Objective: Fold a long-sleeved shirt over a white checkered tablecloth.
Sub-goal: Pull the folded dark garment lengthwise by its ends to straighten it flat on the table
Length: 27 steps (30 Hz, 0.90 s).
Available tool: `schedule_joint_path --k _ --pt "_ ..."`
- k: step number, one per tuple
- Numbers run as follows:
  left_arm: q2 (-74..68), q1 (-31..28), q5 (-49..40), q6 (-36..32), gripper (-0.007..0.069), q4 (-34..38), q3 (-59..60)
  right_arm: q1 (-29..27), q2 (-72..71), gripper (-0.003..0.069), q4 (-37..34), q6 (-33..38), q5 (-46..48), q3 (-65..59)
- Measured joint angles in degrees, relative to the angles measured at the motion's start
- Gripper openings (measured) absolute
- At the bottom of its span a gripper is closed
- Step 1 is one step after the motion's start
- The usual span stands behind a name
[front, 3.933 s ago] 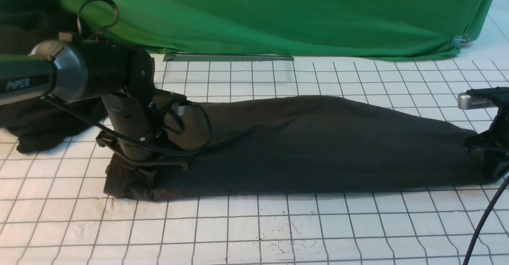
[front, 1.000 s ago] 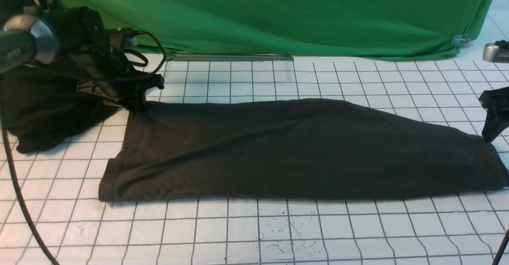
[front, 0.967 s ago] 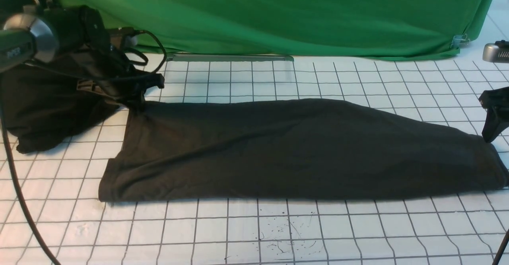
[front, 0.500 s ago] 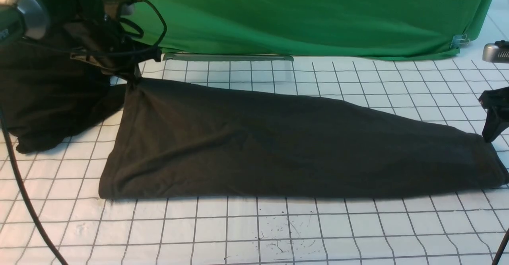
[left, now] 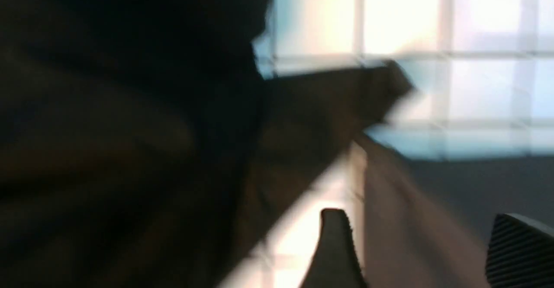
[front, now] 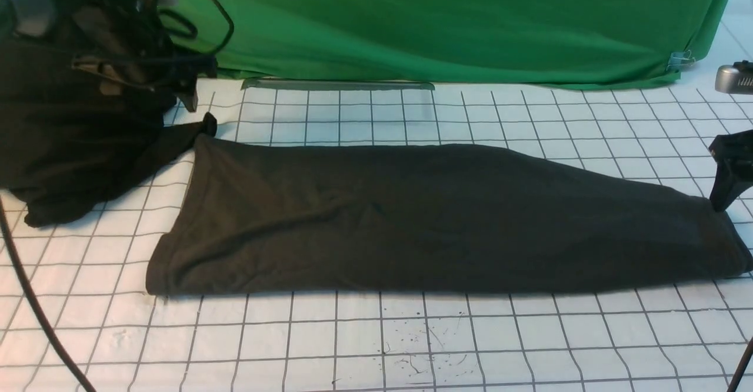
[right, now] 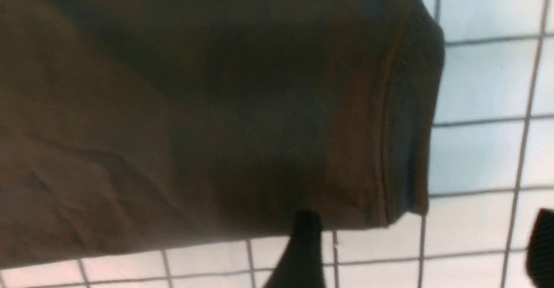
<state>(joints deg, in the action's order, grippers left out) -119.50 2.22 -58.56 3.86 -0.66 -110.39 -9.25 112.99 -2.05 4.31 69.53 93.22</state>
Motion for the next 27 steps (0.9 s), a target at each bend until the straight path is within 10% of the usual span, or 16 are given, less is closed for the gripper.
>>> schedule_joint_path --k 5,14,20,24,27 --pt "4.0 4.0 -4.7 -7.2 0.0085 7.0 4.3 -0.1 1.5 0.0682 0.5 -0.4 -3.7 -2.4" --pt "10.1 10.9 -0.7 -8.5 -0.0003 7.5 18.3 0.0 7.5 0.0655 -2.3 -0.5 -8.6 -2.7" --pt "16.7 11.3 0.2 -8.5 -0.0003 9.0 23.1 0.6 9.8 0.0495 -2.8 -0.3 -8.6 -2.7" --pt "22.5 11.3 0.2 -8.5 -0.0003 8.7 25.6 0.8 9.9 0.0168 -4.4 1.7 -8.5 -2.7" --pt "25.8 11.3 0.0 -8.5 -0.0003 8.4 26.0 0.9 9.8 0.0059 -4.8 2.9 -8.0 -2.6"
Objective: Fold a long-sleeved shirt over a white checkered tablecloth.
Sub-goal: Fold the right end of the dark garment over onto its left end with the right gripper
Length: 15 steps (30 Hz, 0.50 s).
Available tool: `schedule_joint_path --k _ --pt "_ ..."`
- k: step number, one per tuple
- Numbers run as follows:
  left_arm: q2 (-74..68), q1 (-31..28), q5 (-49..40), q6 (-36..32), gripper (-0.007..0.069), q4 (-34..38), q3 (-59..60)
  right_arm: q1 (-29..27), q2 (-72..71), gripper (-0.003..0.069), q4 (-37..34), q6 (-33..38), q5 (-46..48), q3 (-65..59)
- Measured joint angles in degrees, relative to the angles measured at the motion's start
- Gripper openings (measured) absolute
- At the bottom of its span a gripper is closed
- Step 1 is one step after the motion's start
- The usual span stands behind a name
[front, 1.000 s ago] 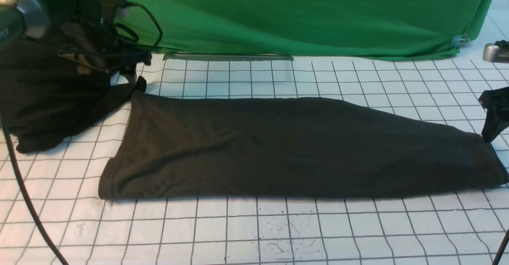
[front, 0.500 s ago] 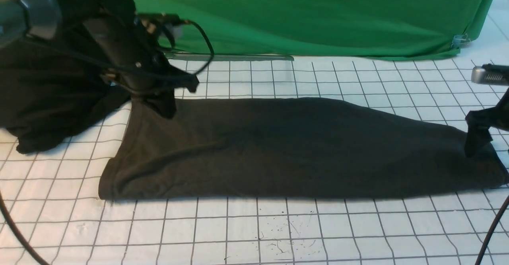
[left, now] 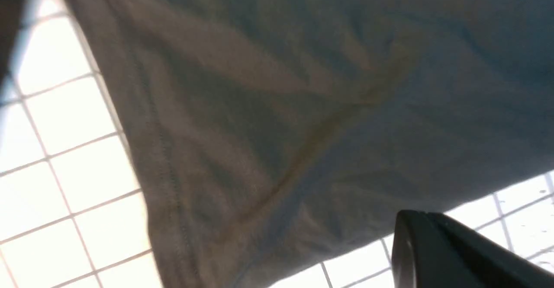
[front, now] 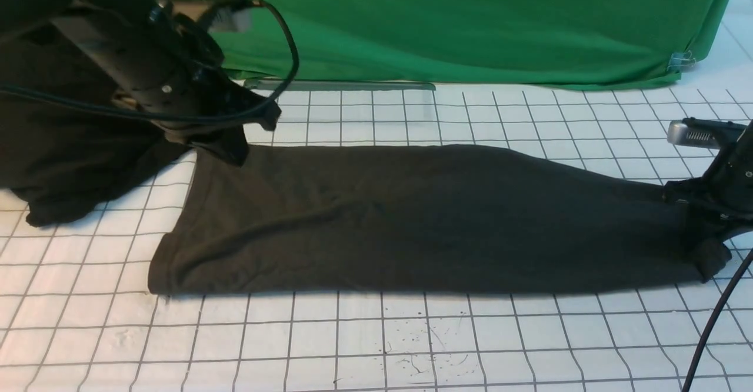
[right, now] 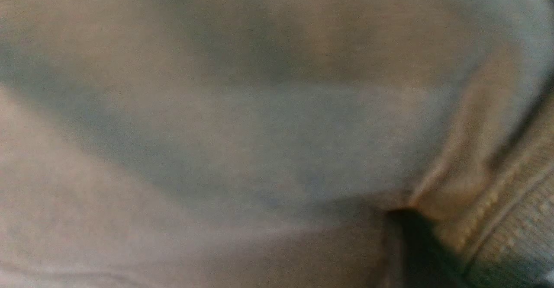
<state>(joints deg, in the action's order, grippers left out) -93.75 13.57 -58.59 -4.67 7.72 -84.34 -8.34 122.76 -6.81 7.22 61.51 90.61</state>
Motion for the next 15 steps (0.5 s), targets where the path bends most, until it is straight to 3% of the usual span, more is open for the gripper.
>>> schedule_joint_path --k 10,15 --pt "11.5 0.0 -2.6 0.0 -0.0003 -0.3 0.2 -6.1 -8.3 0.0045 6.8 -4.2 1.1 -0.1" --pt "13.8 0.0 -2.8 0.0 -0.0003 -0.3 0.9 -6.0 -14.6 0.0045 6.8 -4.7 2.1 -0.1"
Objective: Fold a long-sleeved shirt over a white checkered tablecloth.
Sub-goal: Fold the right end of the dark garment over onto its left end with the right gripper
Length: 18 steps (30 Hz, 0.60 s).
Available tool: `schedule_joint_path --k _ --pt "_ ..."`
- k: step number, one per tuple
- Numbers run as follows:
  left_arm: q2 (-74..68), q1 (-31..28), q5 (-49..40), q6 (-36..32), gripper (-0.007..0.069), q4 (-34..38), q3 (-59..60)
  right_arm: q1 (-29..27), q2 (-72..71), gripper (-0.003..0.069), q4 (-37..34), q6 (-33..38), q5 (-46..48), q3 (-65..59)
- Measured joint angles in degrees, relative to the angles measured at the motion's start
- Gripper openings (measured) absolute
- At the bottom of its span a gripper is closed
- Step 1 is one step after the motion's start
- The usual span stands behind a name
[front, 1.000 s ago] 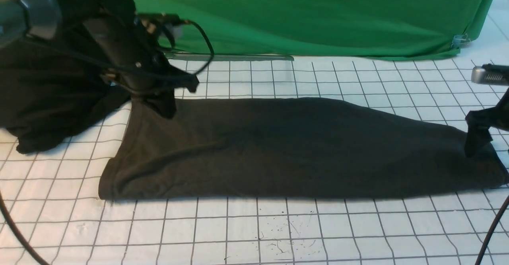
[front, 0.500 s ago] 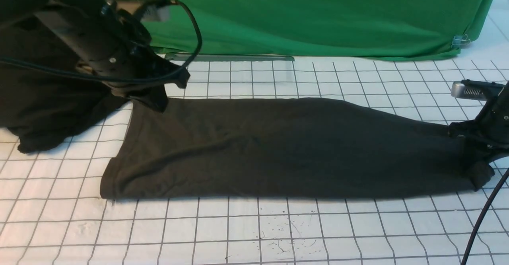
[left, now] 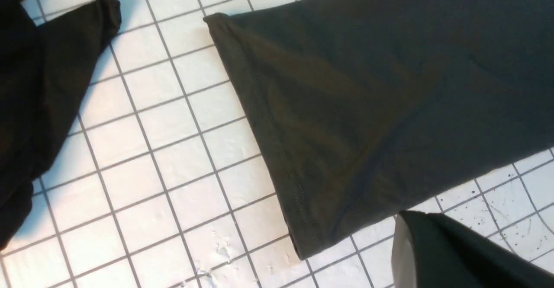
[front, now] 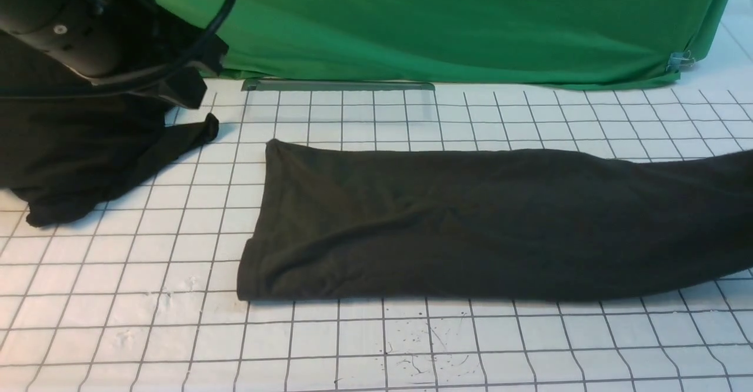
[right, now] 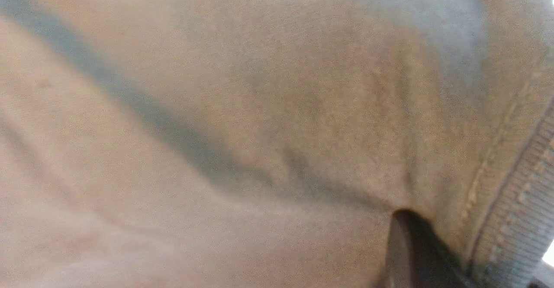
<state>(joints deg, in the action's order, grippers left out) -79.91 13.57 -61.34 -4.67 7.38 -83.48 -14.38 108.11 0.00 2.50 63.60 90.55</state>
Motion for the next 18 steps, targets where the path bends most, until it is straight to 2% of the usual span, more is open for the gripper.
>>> schedule_joint_path --k 8,15,16,18 --pt "0.2 0.0 0.8 1.2 -0.0003 0.2 6.1 9.2 -5.3 0.0044 -1.8 -0.9 3.8 0.7" --pt "0.2 0.0 2.6 1.5 -0.0003 0.2 12.5 26.1 -5.8 0.0044 -9.0 -6.1 4.3 5.7" --pt "0.2 0.0 2.7 1.5 -0.0003 0.2 12.6 26.6 -5.7 0.0044 -9.0 -6.1 4.2 5.9" --pt "0.2 0.0 3.2 1.5 -0.0003 0.3 13.7 33.1 -4.6 0.0044 -11.9 -8.1 2.6 8.5"
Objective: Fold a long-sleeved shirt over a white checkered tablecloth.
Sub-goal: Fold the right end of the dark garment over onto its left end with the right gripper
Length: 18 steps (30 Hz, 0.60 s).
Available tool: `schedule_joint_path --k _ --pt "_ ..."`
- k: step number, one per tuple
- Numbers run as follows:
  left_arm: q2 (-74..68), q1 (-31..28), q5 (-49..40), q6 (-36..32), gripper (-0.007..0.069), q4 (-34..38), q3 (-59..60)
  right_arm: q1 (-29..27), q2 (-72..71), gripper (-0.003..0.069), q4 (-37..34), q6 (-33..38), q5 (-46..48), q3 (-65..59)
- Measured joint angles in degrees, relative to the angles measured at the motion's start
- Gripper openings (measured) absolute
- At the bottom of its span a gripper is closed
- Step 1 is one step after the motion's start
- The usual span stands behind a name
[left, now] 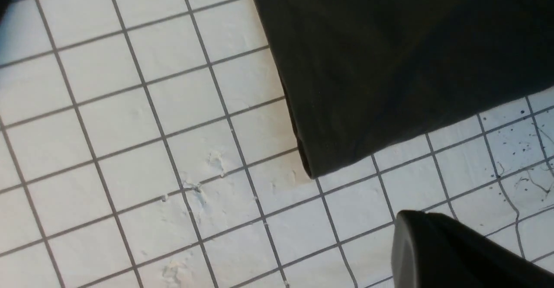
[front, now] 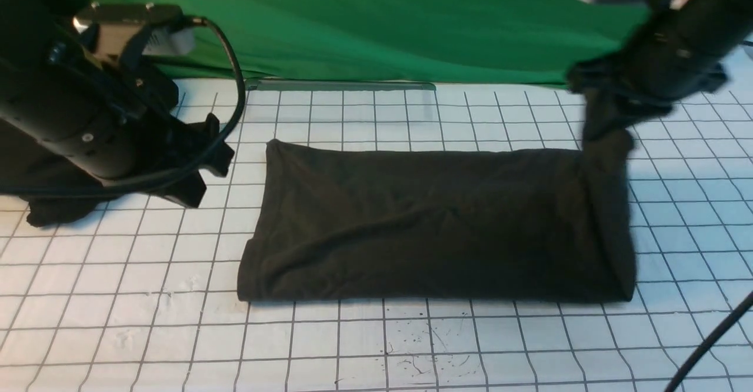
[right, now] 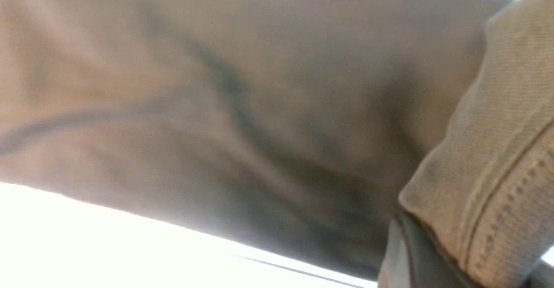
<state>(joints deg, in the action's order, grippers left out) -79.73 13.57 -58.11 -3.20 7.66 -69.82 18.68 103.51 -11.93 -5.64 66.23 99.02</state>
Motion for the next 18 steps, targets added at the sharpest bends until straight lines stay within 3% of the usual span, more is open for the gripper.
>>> schedule_joint_path --k 10,18 --pt "0.0 0.0 1.9 0.1 -0.0003 0.0 0.5 17.0 10.6 0.0044 -7.4 -3.4 -6.2 7.6" --pt "0.0 0.0 2.0 0.2 -0.0003 0.0 0.5 23.1 20.0 0.0051 -8.3 -5.9 -12.0 12.1"
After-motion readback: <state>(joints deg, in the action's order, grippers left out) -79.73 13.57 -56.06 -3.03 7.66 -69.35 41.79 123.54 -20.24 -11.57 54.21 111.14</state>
